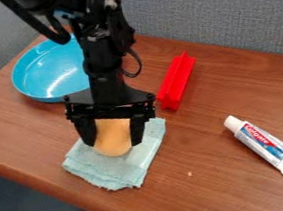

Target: Put the yellow ball on the blue plate

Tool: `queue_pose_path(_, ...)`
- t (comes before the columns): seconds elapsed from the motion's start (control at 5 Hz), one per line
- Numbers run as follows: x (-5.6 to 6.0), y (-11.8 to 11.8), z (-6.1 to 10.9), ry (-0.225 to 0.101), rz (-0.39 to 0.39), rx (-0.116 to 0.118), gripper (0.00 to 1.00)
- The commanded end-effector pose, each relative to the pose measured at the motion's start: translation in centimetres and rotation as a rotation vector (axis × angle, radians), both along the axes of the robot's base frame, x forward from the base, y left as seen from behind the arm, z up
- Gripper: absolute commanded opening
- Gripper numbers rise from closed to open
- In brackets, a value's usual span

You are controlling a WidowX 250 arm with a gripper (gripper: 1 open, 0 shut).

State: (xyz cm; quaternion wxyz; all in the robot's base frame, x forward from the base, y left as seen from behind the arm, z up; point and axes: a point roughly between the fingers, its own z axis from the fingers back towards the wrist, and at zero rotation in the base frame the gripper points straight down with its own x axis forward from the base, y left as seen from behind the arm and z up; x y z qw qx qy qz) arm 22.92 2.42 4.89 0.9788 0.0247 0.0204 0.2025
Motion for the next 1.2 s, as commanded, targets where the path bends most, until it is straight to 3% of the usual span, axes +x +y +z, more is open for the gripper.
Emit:
queue_pose_path(0.0,0.8,0.2,0.5,-0.027,0.003,0.0,1.0)
queue_pose_path(0.2,0.7,0.4,0.1,-0.019,0.01,0.0,0.0)
queue_pose_path(0.8,1.7,1.6,3.2,-0.055,0.021,-0.032,0.0)
queue_pose_path(1.0,2.3,3.2,5.5,-0.084,0.046,-0.055,0.0)
